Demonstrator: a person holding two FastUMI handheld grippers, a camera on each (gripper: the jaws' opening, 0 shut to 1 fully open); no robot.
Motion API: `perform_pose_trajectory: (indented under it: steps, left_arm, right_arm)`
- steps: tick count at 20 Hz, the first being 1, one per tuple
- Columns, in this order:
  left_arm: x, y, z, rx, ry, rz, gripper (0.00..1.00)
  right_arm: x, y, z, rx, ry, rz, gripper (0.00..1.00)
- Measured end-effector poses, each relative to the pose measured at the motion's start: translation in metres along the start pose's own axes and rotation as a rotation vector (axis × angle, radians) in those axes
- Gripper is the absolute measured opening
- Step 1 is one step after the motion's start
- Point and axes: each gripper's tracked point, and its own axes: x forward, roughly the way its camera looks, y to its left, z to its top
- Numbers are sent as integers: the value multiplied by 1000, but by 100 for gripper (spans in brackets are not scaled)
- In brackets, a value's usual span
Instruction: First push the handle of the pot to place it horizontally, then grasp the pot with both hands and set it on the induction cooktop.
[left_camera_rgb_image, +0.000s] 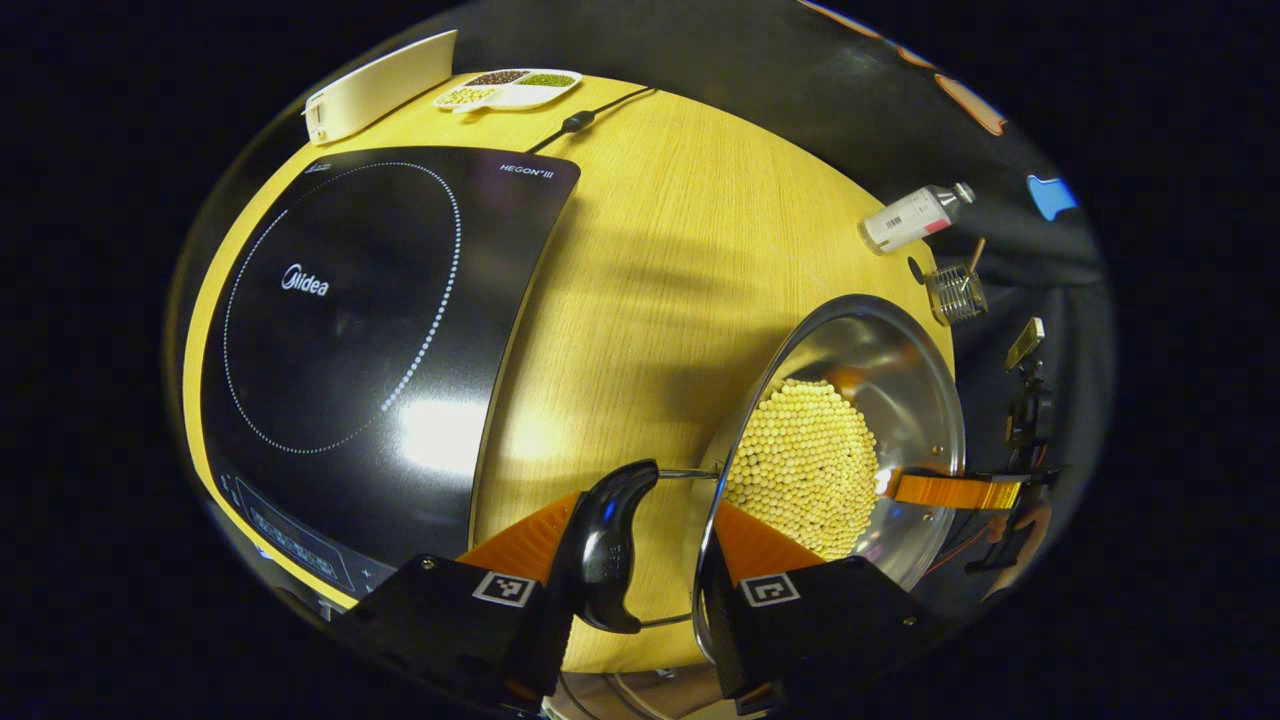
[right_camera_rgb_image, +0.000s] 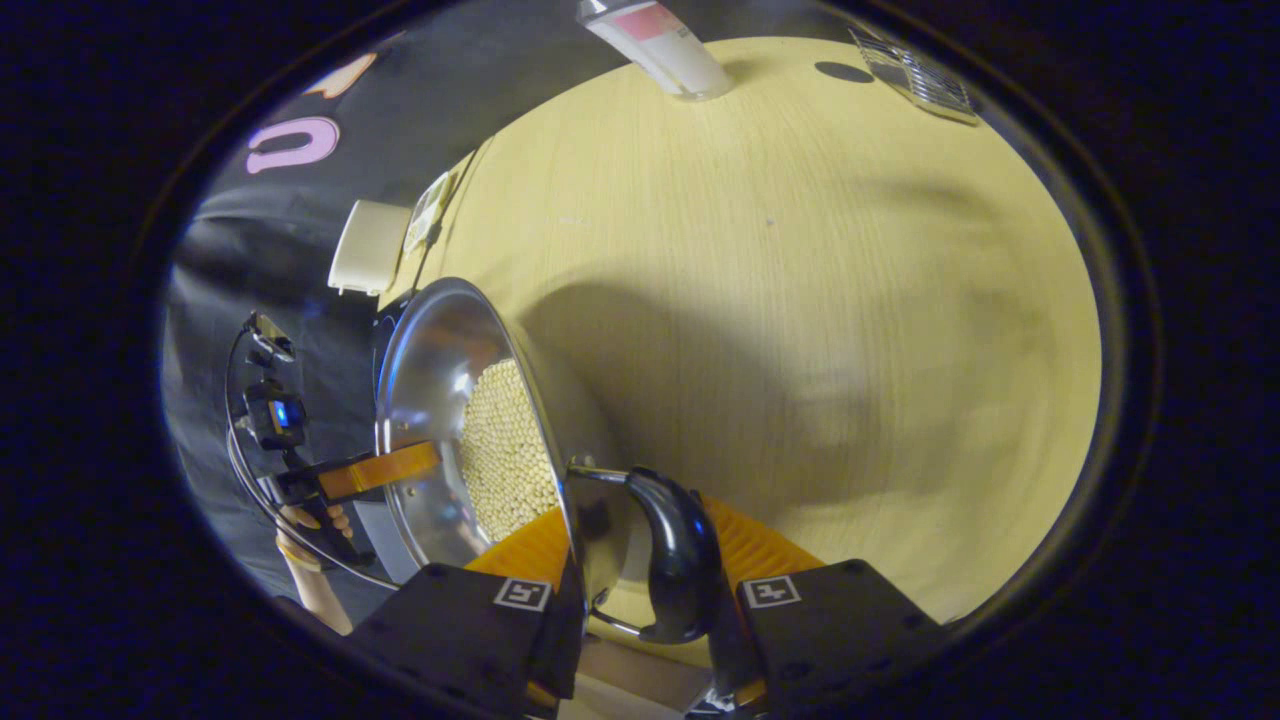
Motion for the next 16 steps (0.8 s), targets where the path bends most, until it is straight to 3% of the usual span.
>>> perform_pose_trajectory:
  steps: [2, 10, 11, 12, 16]
  left_arm:
    - [-8, -1, -6, 13, -6, 2, 60]
    - [-40, 6, -33, 45, 6, 14, 60]
    - [-48, 7, -37, 50, 2, 18, 60]
    - [-55, 9, -39, 53, 1, 21, 60]
    - [-74, 21, -45, 61, -6, 32, 60]
  right_arm:
    - [-7, 2, -10, 4, -5, 2, 54]
    - [-29, 17, -55, 18, -11, 7, 54]
    - [-31, 21, -58, 18, -10, 10, 50]
    - [-33, 24, -63, 19, -8, 13, 55]
    - [-37, 42, -77, 7, -12, 25, 54]
